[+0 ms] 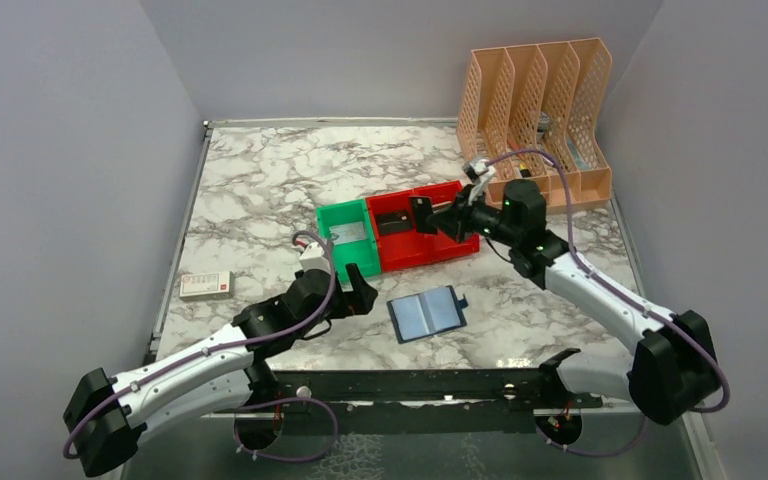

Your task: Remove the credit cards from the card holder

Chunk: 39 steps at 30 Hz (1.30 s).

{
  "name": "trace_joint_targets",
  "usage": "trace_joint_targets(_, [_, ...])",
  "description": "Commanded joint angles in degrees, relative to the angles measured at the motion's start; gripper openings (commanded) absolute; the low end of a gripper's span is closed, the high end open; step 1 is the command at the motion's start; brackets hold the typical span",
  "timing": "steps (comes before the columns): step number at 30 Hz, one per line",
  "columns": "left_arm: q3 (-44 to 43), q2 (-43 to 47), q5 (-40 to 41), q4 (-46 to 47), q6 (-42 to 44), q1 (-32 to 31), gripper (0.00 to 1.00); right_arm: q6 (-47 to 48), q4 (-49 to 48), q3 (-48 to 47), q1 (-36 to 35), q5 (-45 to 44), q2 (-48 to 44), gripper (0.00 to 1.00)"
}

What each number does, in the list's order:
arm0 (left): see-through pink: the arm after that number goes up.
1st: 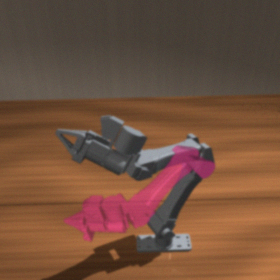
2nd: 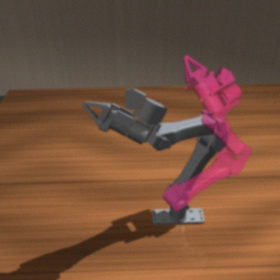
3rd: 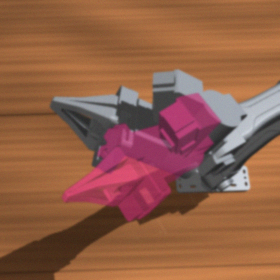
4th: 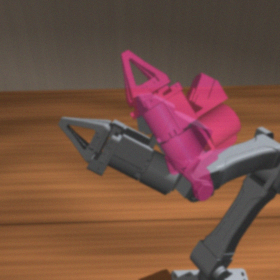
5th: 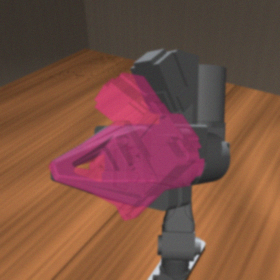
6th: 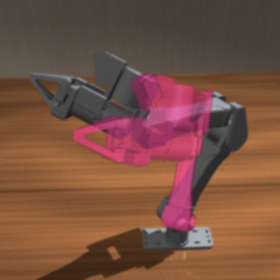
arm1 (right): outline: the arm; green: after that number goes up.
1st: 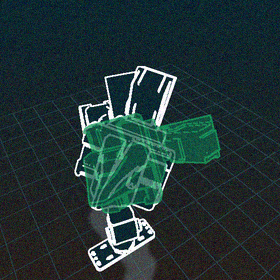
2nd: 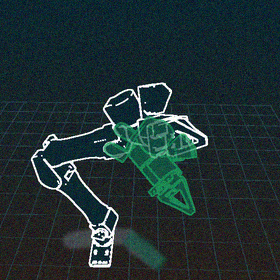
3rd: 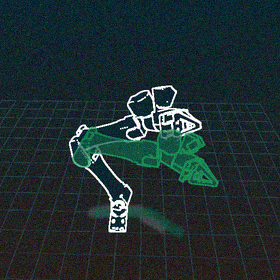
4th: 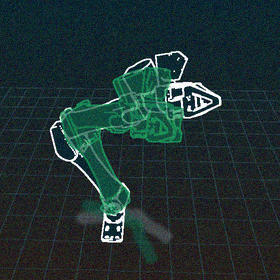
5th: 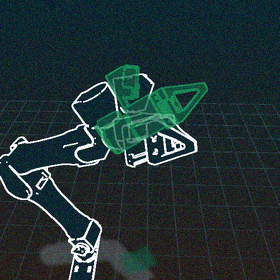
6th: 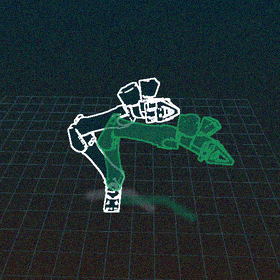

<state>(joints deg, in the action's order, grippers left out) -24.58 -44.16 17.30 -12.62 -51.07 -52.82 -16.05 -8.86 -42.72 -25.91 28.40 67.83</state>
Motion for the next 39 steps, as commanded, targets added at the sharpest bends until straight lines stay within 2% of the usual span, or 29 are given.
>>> trace_joint_targets(1, [1.7, 0.92, -0.24, -4.1, -0.75, 0.44, 0.99, 20.07, 4.09, -7.5, -7.79, -10.96, 6.17, 0.01])
trace_joint_targets(4, [1.27, 1.59, 0.73, -6.83, -1.74, 0.44, 0.99, 31.57, 6.27, -9.81, -12.24, -13.6, 8.37, 0.01])
trace_joint_targets(9, [1.52, 5.44, 1.8, -7.59, -1.93, 0.53, 0.99, 47.34, 5.17, -8.63, -14.78, -16.51, 9.39, 0.01])
trace_joint_targets(13, [0.86, 5.92, 1.99, -8.21, -1.39, 0.61, 0.99, 52.67, 7.43, -11.02, -14.94, -20.78, 13.15, 0.01])
trace_joint_targets(17, [-0.37, 3.74, 1.37, -8.33, -0.28, 0.6, 0.99, 60.07, 13.38, -13.96, -14.96, -20.81, 17.92, 0.01])
trace_joint_targets(20, [-1.21, 1.44, 2.03, -8.41, -0.08, 0.63, 0.99, 61.75, 13.05, -14.8, -14.96, -23.64, 19.77, 0.01])
trace_joint_targets(25, [-1.74, 1.17, 3.52, -6.17, -0.52, 0.61, 0.99, 66.42, 12.53, -15.75, -14.96, -21.74, 22.86, 0.01])
trace_joint_targets(32, [-1.97, 0.72, 2.28, -5.56, -0.51, 0.65, 0.99, 66.02, 10.07, -18.52, -14.96, -22.62, 29.67, 0.01])
trace_joint_targets(39, [-2.77, 0.61, 2.3, -5.49, -0.46, 0.64, 0.99, 67.04, -0.74, -18.7, -15.0, -25.48, 35.93, 0.01])
